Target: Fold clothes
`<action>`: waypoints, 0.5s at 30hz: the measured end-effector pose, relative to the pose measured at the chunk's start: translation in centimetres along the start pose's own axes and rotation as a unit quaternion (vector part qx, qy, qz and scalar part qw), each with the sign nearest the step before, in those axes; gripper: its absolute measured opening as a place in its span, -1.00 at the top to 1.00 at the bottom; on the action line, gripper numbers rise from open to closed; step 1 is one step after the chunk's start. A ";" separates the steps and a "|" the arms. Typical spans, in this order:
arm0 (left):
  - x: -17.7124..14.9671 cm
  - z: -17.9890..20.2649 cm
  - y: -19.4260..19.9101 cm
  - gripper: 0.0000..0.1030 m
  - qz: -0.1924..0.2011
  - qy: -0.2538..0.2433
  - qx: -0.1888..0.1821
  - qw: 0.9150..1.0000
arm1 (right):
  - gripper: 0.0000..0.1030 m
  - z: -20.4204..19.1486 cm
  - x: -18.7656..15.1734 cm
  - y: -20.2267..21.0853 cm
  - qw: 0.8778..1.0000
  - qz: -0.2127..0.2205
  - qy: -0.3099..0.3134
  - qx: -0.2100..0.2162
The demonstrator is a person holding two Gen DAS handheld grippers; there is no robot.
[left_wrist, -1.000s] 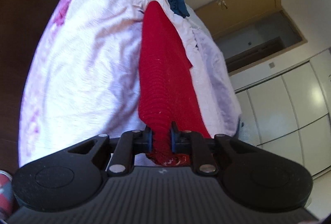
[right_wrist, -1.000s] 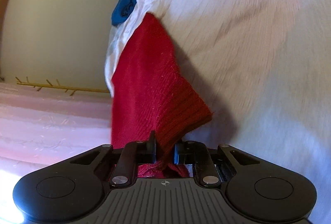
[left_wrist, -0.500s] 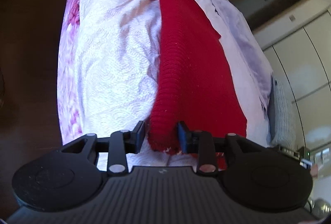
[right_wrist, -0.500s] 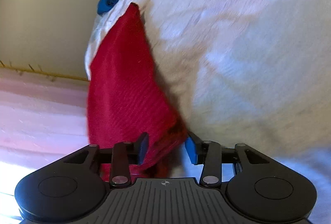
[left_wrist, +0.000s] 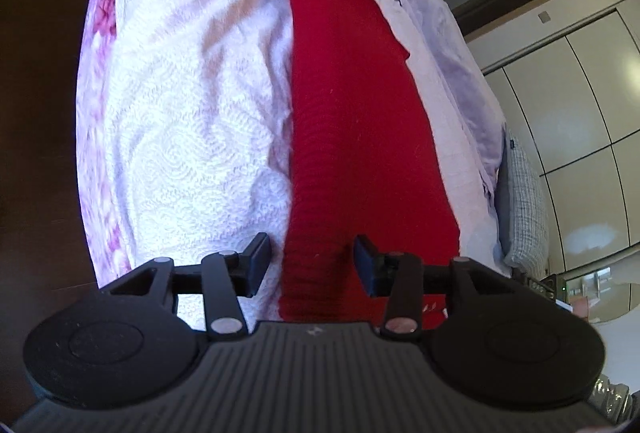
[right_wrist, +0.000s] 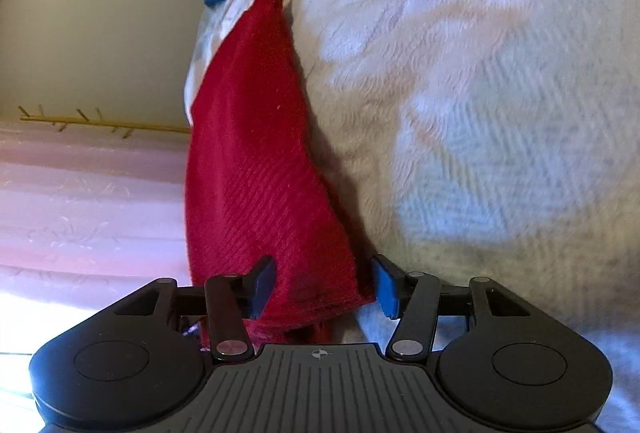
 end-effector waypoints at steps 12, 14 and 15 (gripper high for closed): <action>0.2 -1.0 0.5 0.41 -0.009 0.021 -0.015 1.000 | -0.06 1.7 -0.2 2.5 0.998 0.031 -0.055 0.005; 0.1 -1.1 0.4 0.41 -0.005 0.031 -0.019 0.999 | -0.07 2.0 -1.4 4.0 0.996 0.038 -0.077 0.019; 0.0 -1.1 0.3 0.40 -0.003 0.035 -0.021 0.999 | -0.07 2.1 -1.8 3.6 0.996 0.035 -0.082 0.022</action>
Point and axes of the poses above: each gripper's, at about its wrist camera, not at the fingertips, and y roughly against the way its jaws point, z to its right, x to its top, the point moved 2 cm from there along -y, roughly the way its jaws point, and after that the axes turned 11 degrees about -y, right-handed, at the moved point
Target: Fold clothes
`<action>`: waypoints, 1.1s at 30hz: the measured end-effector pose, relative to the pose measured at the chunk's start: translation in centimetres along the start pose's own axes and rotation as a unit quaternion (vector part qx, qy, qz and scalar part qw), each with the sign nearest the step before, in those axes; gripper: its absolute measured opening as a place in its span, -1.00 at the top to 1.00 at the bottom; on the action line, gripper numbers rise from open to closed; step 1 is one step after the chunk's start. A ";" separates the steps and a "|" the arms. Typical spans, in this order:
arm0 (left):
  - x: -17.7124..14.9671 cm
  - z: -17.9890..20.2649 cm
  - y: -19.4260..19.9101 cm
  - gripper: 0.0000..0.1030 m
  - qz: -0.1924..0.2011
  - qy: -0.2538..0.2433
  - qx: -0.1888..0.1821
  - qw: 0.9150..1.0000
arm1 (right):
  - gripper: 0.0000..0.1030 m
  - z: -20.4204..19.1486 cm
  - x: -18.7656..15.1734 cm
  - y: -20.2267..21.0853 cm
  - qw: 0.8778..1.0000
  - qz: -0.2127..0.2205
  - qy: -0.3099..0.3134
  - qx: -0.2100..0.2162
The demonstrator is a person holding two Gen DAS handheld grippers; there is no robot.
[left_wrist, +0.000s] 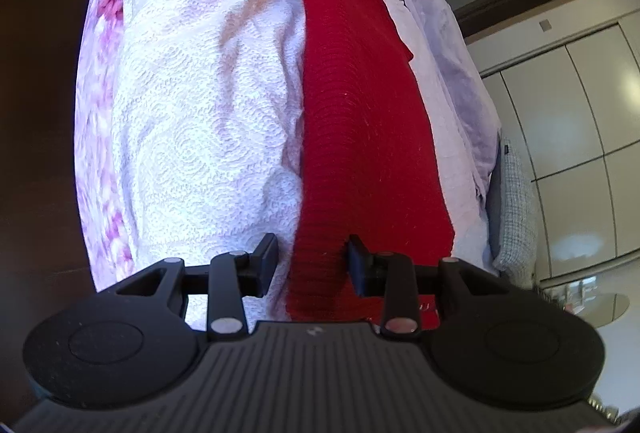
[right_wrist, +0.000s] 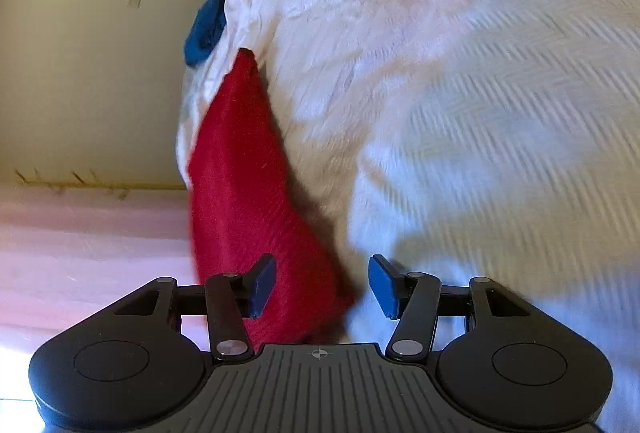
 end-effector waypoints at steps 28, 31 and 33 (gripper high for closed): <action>1.8 1.5 1.5 0.88 0.004 0.022 -0.023 0.999 | 0.72 -3.5 -2.3 -3.4 0.999 -0.049 0.014 0.007; 3.8 3.1 3.0 0.88 0.020 0.049 -0.047 0.997 | 0.72 -6.3 -1.9 -2.2 0.999 -0.046 0.003 0.006; 5.6 3.8 3.5 0.88 0.026 0.072 -0.061 0.995 | 0.72 -8.2 -1.1 -2.0 0.999 -0.044 -0.012 0.011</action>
Point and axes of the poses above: each gripper's, at about its wrist camera, not at the fingertips, and y roughly against the way its jaws point, z to its right, x to its top, the point moved 2 cm from there along -y, roughly the way its jaws point, and after that the axes turned 11 degrees about -y, right-handed, at the moved point
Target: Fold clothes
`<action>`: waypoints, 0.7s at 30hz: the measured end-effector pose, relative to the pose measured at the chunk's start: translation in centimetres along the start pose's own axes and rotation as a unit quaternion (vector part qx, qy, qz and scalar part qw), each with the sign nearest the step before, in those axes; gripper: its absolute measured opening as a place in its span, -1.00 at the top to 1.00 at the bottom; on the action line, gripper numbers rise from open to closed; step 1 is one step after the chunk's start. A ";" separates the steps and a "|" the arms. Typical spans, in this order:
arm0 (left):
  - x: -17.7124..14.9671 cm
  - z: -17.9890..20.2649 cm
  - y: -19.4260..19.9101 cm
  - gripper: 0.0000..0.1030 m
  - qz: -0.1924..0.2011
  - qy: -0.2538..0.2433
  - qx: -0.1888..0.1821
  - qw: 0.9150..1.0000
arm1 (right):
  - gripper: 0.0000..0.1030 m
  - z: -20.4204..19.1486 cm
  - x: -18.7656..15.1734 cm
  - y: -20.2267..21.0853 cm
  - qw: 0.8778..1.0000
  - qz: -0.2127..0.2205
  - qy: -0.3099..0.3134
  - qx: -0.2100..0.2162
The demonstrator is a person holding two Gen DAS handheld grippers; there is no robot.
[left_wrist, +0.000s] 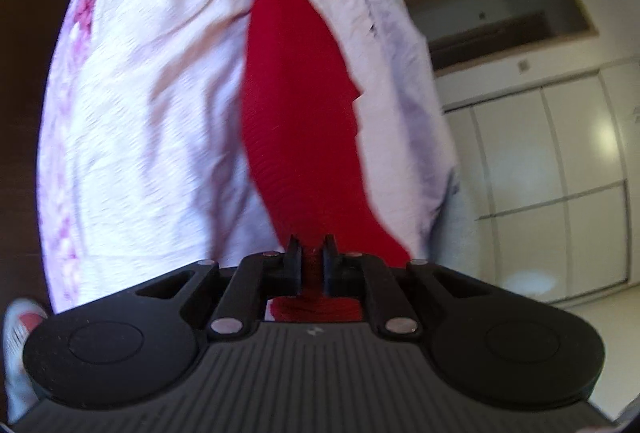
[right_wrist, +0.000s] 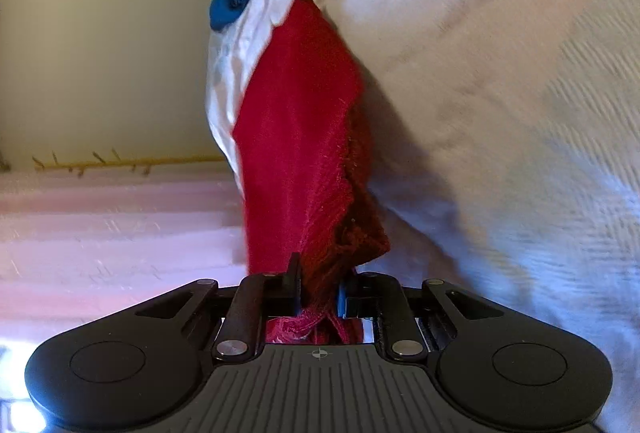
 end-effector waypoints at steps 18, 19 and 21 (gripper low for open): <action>21.6 -7.9 -12.8 0.81 -0.069 0.277 -0.025 0.958 | 0.48 -9.6 17.5 -14.8 0.979 0.093 -0.177 -0.051; 22.8 -8.7 -13.9 0.78 -0.077 0.291 -0.023 0.953 | 0.44 -9.1 18.2 -15.8 0.975 0.101 -0.191 -0.056; 24.0 -9.5 -14.8 0.77 -0.088 0.300 -0.022 0.949 | 0.33 -8.1 19.8 -17.9 0.967 0.115 -0.219 -0.065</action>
Point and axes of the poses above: each gripper's, at about its wrist camera, not at the fingertips, and y roughly against the way its jaws point, z to its right, x to its top, the point moved 2 cm from there along -y, roughly the way its jaws point, and after that the axes turned 11 degrees about -y, right-handed, at the moved point
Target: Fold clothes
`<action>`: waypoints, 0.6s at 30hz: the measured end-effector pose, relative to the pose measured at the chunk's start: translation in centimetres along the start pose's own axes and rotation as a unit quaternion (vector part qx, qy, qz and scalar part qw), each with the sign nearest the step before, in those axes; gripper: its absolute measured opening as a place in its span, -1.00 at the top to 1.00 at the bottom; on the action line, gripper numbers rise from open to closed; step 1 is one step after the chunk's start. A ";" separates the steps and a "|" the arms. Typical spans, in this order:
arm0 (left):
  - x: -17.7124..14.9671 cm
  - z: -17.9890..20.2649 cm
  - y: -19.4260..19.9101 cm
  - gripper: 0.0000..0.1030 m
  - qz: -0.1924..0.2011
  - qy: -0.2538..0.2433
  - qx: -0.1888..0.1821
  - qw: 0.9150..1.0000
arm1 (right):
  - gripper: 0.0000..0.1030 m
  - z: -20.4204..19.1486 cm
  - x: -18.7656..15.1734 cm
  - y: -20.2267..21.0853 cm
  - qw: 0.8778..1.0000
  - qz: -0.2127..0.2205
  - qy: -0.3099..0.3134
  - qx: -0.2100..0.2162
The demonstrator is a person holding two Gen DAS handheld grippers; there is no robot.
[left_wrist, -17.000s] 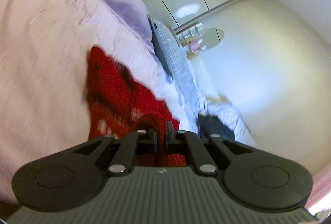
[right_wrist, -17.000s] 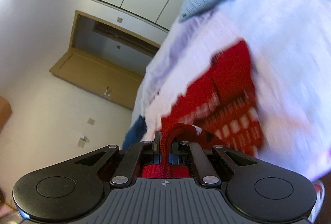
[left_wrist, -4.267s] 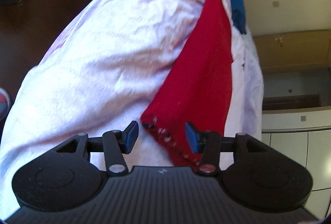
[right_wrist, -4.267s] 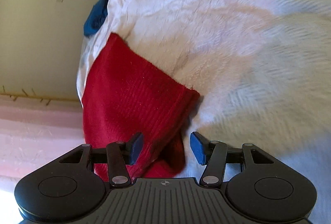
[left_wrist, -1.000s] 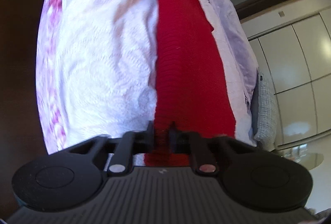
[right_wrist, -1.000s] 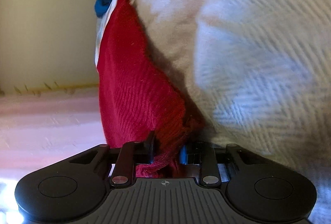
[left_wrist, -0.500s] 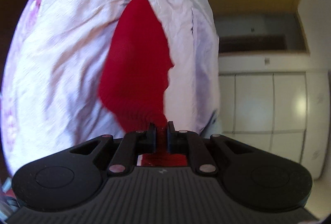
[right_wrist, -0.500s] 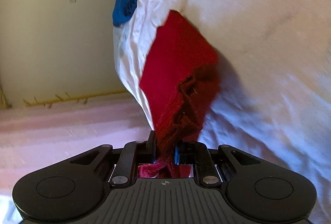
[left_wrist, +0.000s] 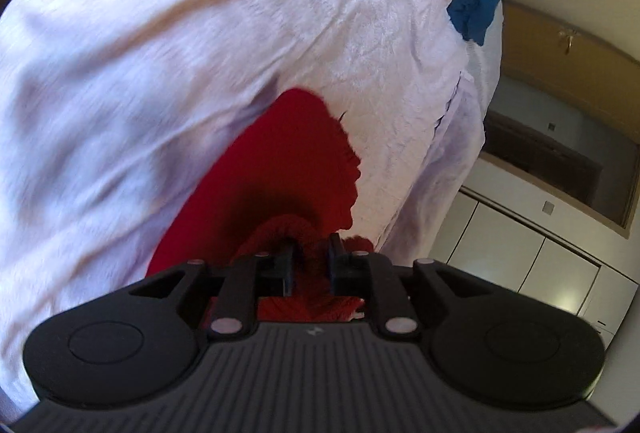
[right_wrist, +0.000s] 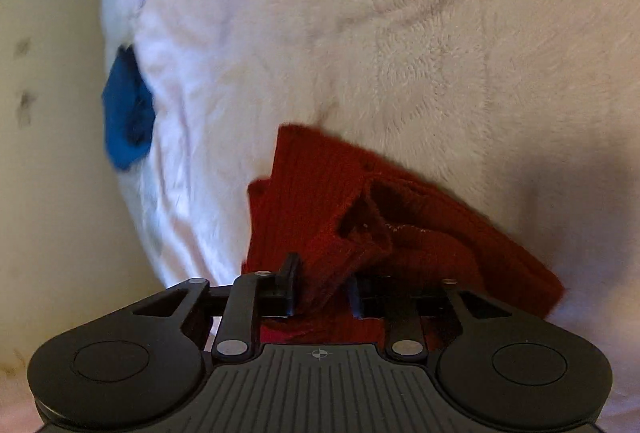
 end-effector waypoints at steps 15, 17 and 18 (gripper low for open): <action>1.9 0.5 2.8 0.21 0.086 0.022 -0.073 0.993 | -0.50 -4.3 0.7 3.8 0.981 0.049 0.173 0.072; 1.8 1.6 3.4 0.21 0.085 -0.044 -0.032 0.995 | -0.50 -4.2 0.0 3.6 0.970 0.040 0.235 0.049; 1.5 2.3 3.4 0.21 0.077 -0.094 0.002 0.993 | -0.50 -4.1 -0.3 3.5 0.963 0.035 0.265 0.037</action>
Point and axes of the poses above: each gripper's, at about its wrist camera, not at the fingertips, and y roughly against the way its jaws point, z to its right, x to its top, the point moved 2 cm from there along -y, roughly the way its jaws point, and after that the axes turned 11 degrees about -y, right-handed, at the moved point
